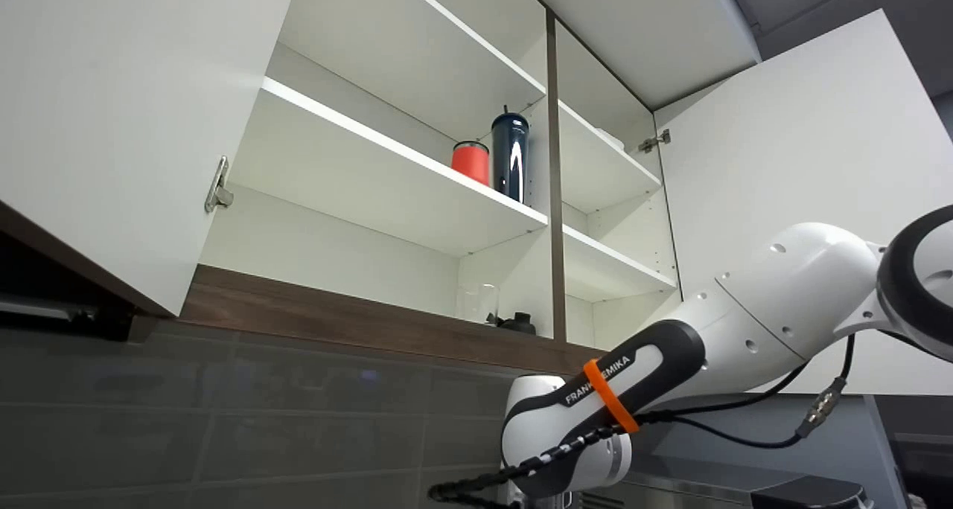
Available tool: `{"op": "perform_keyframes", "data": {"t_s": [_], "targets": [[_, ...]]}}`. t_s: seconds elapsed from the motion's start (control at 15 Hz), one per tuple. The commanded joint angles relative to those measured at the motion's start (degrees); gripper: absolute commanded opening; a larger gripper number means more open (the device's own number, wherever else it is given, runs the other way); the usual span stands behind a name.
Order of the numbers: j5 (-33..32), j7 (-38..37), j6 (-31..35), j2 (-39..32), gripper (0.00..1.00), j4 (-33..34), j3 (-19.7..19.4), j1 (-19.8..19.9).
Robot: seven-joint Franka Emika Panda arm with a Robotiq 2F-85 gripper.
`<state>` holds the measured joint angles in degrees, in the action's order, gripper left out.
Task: Stack up the two paper cups on the bottom shelf and place them on the counter top
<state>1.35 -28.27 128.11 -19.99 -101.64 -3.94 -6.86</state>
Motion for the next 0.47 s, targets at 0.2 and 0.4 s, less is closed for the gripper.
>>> {"op": "perform_keyframes", "data": {"t_s": [0.2,0.4], "targets": [[-0.2,-0.1,-2.5,2.3,1.0,0.1,1.2,0.7],[-0.2,-0.1,-2.5,2.0,1.0,0.1,1.1,0.8]]}}
